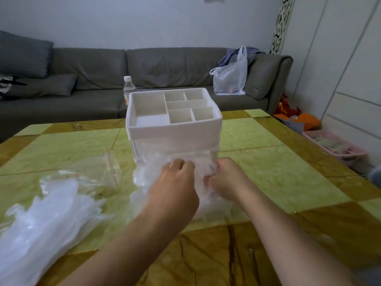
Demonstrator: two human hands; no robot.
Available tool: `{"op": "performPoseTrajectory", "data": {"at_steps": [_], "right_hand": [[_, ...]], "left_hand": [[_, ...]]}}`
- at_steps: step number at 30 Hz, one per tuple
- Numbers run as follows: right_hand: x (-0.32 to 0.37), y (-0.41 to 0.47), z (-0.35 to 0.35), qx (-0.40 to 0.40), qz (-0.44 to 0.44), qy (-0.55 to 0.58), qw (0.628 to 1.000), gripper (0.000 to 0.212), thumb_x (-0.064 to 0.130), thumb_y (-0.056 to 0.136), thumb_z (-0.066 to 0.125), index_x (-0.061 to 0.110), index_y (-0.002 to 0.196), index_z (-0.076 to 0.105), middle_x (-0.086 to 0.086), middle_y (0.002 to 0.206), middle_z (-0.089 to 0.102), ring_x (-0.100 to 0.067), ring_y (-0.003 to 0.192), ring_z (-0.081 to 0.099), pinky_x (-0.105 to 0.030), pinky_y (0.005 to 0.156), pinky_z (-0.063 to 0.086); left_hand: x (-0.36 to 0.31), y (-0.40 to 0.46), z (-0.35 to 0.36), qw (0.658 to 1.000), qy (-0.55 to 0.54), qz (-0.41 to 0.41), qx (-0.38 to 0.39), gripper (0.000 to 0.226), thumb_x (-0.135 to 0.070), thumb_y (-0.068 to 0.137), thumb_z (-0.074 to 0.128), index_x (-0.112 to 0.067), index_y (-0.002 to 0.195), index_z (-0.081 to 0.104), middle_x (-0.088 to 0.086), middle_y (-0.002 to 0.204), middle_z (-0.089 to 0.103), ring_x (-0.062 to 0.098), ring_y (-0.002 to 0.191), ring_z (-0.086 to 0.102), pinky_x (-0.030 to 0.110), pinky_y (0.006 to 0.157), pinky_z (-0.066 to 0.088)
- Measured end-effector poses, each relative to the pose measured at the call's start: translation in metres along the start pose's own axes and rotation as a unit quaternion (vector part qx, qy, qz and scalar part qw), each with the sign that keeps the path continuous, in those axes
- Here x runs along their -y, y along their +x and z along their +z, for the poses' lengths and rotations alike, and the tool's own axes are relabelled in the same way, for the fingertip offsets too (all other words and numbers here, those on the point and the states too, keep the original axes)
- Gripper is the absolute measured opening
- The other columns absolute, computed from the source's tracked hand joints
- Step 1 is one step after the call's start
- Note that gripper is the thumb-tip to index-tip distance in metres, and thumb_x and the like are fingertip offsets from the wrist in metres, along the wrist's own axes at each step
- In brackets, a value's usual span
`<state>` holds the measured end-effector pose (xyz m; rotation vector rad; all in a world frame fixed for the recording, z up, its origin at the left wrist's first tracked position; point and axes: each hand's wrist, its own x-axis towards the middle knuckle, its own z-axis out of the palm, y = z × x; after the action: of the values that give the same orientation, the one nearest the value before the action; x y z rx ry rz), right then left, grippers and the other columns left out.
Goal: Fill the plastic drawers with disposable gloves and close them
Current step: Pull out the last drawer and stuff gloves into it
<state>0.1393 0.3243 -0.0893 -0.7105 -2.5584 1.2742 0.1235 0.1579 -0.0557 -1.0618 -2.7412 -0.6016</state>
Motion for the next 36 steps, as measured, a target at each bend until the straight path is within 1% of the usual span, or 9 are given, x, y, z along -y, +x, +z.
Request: {"op": "performPoseTrajectory", "data": {"at_steps": [4, 11, 14, 16, 19, 24, 28, 33, 36], "right_hand": [[-0.002, -0.001, -0.001, -0.035, -0.048, -0.075, 0.995, 0.009, 0.018, 0.085, 0.068, 0.017, 0.089, 0.075, 0.0, 0.082, 0.074, -0.021, 0.078, 0.072, -0.024, 0.055, 0.047], [0.001, -0.005, 0.006, -0.034, -0.091, -0.113, 0.989, 0.009, 0.009, 0.082, 0.067, 0.016, 0.079, 0.072, 0.002, 0.07, 0.071, -0.017, 0.062, 0.068, -0.04, 0.057, 0.061], [0.0, -0.006, 0.007, -0.042, -0.1, -0.141, 0.984, 0.017, 0.001, 0.076, 0.061, 0.012, 0.063, 0.061, -0.005, 0.068, 0.061, -0.027, 0.067, 0.062, -0.032, 0.045, 0.044], [-0.001, -0.004, 0.005, -0.062, -0.106, -0.165, 0.979, 0.023, 0.001, 0.073, 0.057, 0.012, 0.054, 0.049, -0.005, 0.076, 0.049, -0.028, 0.081, 0.051, -0.028, 0.054, 0.033], [-0.006, -0.001, 0.006, -0.068, -0.081, -0.189, 0.976, 0.021, 0.01, 0.076, 0.058, 0.01, 0.057, 0.05, -0.003, 0.084, 0.043, -0.028, 0.093, 0.043, -0.031, 0.066, 0.035], [-0.012, 0.001, 0.011, -0.038, -0.068, -0.216, 0.973, 0.018, 0.021, 0.076, 0.063, 0.019, 0.064, 0.049, -0.003, 0.088, 0.047, -0.03, 0.095, 0.051, -0.031, 0.064, 0.044], [-0.011, 0.001, 0.012, -0.057, -0.06, -0.196, 0.977, 0.03, 0.048, 0.085, 0.072, 0.018, 0.09, 0.068, -0.002, 0.105, 0.053, -0.023, 0.096, 0.056, -0.035, 0.079, 0.053], [-0.016, 0.002, 0.017, -0.168, -0.049, -0.212, 0.961, 0.043, 0.023, 0.094, 0.067, 0.021, 0.061, 0.039, -0.003, 0.088, 0.053, -0.021, 0.067, 0.049, -0.028, 0.049, 0.026], [-0.007, -0.002, 0.019, -0.175, -0.046, -0.253, 0.95, 0.011, 0.021, 0.094, 0.064, 0.018, 0.087, 0.057, -0.003, 0.103, 0.057, -0.024, 0.081, 0.058, -0.031, 0.059, 0.04]], "left_hand": [[0.017, 0.012, 0.006, 0.992, 0.051, -0.059, 0.094, 0.039, -0.002, 0.092, 0.049, -0.014, 0.128, 0.058, 0.005, 0.123, 0.058, 0.028, 0.112, 0.058, 0.04, 0.087, 0.056], [0.025, 0.006, 0.017, 0.975, 0.116, -0.089, 0.17, 0.045, -0.027, 0.099, 0.059, -0.008, 0.138, 0.045, 0.008, 0.133, 0.052, 0.028, 0.123, 0.052, 0.038, 0.099, 0.05], [0.03, 0.009, 0.023, 0.969, 0.108, -0.092, 0.201, 0.053, -0.033, 0.1, 0.059, -0.007, 0.142, 0.04, 0.011, 0.139, 0.049, 0.029, 0.129, 0.049, 0.038, 0.102, 0.047], [0.038, 0.015, 0.027, 0.965, 0.088, -0.093, 0.229, 0.056, -0.037, 0.1, 0.06, -0.01, 0.145, 0.041, 0.011, 0.141, 0.049, 0.03, 0.13, 0.05, 0.037, 0.103, 0.046], [0.05, 0.025, 0.034, 0.957, 0.069, -0.094, 0.266, 0.069, -0.045, 0.097, 0.059, -0.014, 0.154, 0.036, 0.012, 0.152, 0.044, 0.031, 0.137, 0.045, 0.04, 0.112, 0.043], [0.05, 0.033, 0.041, 0.943, 0.065, -0.121, 0.302, 0.093, -0.049, 0.101, 0.052, -0.005, 0.163, 0.0, 0.015, 0.17, 0.003, 0.036, 0.156, 0.01, 0.042, 0.122, 0.028], [0.053, 0.035, 0.047, 0.941, 0.062, -0.127, 0.308, 0.094, -0.051, 0.096, 0.052, -0.007, 0.163, 0.003, 0.011, 0.169, 0.006, 0.035, 0.155, 0.008, 0.044, 0.122, 0.028], [0.054, 0.037, 0.05, 0.942, 0.058, -0.138, 0.299, 0.092, -0.055, 0.09, 0.053, -0.012, 0.162, 0.016, 0.011, 0.168, 0.01, 0.034, 0.154, 0.009, 0.044, 0.123, 0.025], [0.049, 0.039, 0.05, 0.942, 0.049, -0.149, 0.297, 0.092, -0.054, 0.09, 0.056, -0.011, 0.162, 0.017, 0.012, 0.168, 0.01, 0.035, 0.154, 0.009, 0.045, 0.124, 0.023]]}}
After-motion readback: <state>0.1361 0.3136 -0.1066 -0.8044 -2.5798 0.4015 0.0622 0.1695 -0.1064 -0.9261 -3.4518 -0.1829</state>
